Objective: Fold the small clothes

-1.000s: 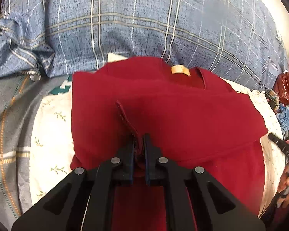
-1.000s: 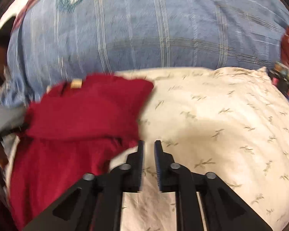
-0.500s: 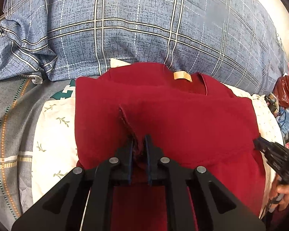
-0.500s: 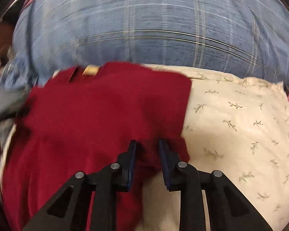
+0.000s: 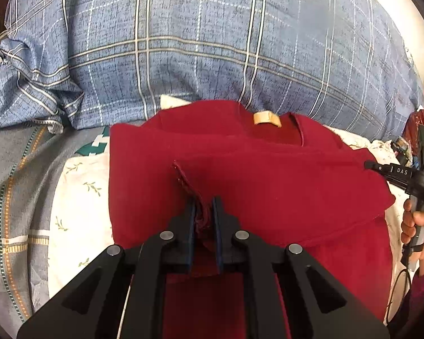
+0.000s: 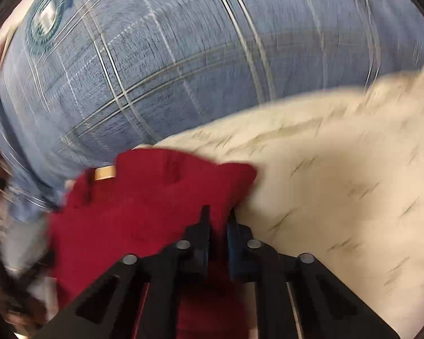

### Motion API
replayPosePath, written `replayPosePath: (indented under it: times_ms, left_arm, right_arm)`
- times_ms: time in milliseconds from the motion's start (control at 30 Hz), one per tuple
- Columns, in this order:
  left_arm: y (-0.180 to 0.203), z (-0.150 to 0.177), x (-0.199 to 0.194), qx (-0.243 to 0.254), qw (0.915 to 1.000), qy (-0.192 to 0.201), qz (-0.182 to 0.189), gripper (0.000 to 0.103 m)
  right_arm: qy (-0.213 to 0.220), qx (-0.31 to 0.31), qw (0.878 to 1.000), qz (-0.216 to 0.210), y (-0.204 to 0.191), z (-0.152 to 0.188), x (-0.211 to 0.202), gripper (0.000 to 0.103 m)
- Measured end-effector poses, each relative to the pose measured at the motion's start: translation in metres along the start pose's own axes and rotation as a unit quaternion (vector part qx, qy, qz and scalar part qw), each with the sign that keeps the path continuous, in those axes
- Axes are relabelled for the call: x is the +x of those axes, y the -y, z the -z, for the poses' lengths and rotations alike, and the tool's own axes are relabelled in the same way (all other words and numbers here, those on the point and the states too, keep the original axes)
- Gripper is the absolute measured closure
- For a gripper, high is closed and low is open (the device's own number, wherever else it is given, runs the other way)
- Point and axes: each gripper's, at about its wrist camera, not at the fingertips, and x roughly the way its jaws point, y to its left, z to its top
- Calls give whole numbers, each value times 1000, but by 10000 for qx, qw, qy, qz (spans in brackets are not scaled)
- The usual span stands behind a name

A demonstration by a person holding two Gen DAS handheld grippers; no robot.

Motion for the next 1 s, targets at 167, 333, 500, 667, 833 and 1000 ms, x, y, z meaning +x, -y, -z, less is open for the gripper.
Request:
replayPosePath:
  times_ms: [167, 333, 500, 667, 833, 1000]
  left_arm:
    - [9, 3, 13, 250, 9996, -66, -95, 91]
    - [6, 5, 8, 263, 9995, 8, -200, 77]
    - [2, 7, 12, 113, 9998, -15, -174, 73]
    - [2, 11, 10, 140, 9997, 16, -202, 70]
    - [-1, 14, 1, 13, 9997, 34, -224, 50]
    - [-3, 22, -15, -177, 9994, 89, -297, 43]
  right_arm:
    - [178, -652, 9940, 861, -10, 10, 6, 95]
    - [322, -152, 9971, 678, -2, 13, -24, 83]
    - [212, -822, 9960, 274, -29, 39, -51, 86]
    - [137, -1369, 9862, 923, -33, 83, -49, 90]
    - [197, -933, 9941, 515, -27, 76, -82, 82]
    - [397, -879, 9943, 444, -39, 63, -81, 71]
